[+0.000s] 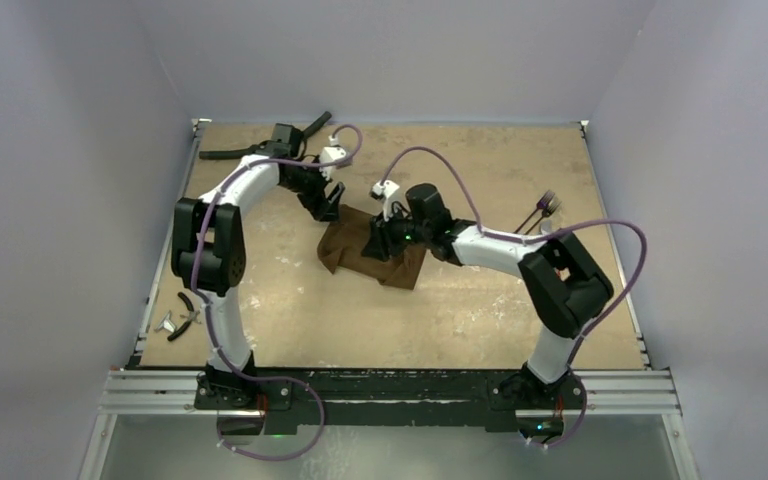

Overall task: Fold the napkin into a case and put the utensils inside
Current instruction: Smooth out the 2/3-rectangle-folded napkin at the center of the board.

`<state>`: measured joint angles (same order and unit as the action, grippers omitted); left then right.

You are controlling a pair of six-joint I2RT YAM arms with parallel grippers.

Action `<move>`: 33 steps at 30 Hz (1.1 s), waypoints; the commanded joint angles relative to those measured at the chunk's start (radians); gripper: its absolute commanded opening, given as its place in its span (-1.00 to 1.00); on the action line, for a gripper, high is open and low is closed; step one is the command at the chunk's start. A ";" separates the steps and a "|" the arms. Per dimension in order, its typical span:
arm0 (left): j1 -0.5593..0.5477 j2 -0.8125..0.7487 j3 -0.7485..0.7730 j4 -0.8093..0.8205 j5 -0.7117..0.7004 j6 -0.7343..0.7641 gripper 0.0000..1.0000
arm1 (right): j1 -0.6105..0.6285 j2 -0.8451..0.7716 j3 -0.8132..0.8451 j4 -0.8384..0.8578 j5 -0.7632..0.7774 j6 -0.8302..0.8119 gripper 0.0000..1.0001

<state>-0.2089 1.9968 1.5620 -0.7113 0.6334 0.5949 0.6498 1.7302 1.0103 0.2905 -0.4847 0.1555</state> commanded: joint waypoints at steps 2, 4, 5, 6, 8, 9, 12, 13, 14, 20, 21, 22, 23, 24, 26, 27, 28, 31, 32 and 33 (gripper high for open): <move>0.074 -0.079 0.030 -0.146 0.094 0.093 0.64 | 0.068 0.096 0.093 0.077 -0.050 -0.059 -0.07; 0.084 -0.103 -0.012 -0.212 0.107 0.185 0.71 | 0.085 0.112 0.099 0.083 0.008 -0.101 0.09; 0.086 -0.110 -0.032 -0.249 0.107 0.237 0.72 | 0.086 0.117 0.103 0.086 0.018 -0.115 0.11; 0.086 -0.113 -0.050 -0.279 0.103 0.291 0.73 | 0.087 0.122 0.107 0.087 0.027 -0.126 0.13; 0.089 -0.121 -0.093 -0.314 0.090 0.357 0.73 | 0.092 0.131 0.117 0.083 0.045 -0.150 0.13; 0.090 -0.128 -0.118 -0.311 0.079 0.373 0.73 | 0.094 0.136 0.123 0.080 0.054 -0.167 0.13; 0.107 -0.128 -0.155 -0.329 0.106 0.407 0.74 | 0.102 0.159 0.146 0.062 0.073 -0.228 0.12; 0.114 -0.124 -0.155 -0.342 0.134 0.413 0.74 | 0.104 0.167 0.156 0.054 0.075 -0.241 0.12; 0.121 -0.117 -0.154 -0.351 0.152 0.408 0.74 | 0.109 0.178 0.172 0.039 0.078 -0.259 0.11; 0.166 -0.061 -0.113 -0.486 0.241 0.463 0.73 | 0.144 0.206 0.212 0.005 0.139 -0.369 0.08; 0.172 -0.060 -0.117 -0.496 0.241 0.477 0.73 | 0.145 0.205 0.209 0.004 0.135 -0.386 0.09; 0.175 -0.063 -0.124 -0.496 0.241 0.482 0.73 | 0.146 0.203 0.207 0.002 0.130 -0.410 0.08; 0.179 -0.066 -0.130 -0.495 0.239 0.490 0.73 | 0.147 0.202 0.207 -0.005 0.124 -0.435 0.08; 0.185 -0.068 -0.132 -0.494 0.237 0.490 0.73 | 0.149 0.203 0.211 -0.016 0.120 -0.467 0.08; 0.191 -0.060 -0.119 -0.507 0.241 0.491 0.73 | 0.152 0.202 0.221 -0.045 0.125 -0.533 0.08; 0.195 -0.053 -0.107 -0.518 0.248 0.496 0.72 | 0.153 0.199 0.223 -0.054 0.132 -0.558 0.08; 0.196 -0.047 -0.096 -0.529 0.252 0.498 0.72 | 0.156 0.197 0.224 -0.055 0.153 -0.575 0.08; 0.204 -0.052 -0.074 -0.509 0.261 0.468 0.72 | 0.176 0.218 0.240 -0.076 0.233 -0.635 0.08; 0.208 -0.057 -0.071 -0.489 0.264 0.448 0.71 | 0.186 0.229 0.244 -0.077 0.267 -0.654 0.08; 0.209 -0.064 -0.068 -0.466 0.266 0.418 0.72 | 0.195 0.235 0.243 -0.062 0.295 -0.665 0.09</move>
<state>-0.0174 1.9491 1.4464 -1.2053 0.8356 1.0397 0.8131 1.9453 1.2053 0.2386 -0.3122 -0.3897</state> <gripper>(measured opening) 0.861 0.539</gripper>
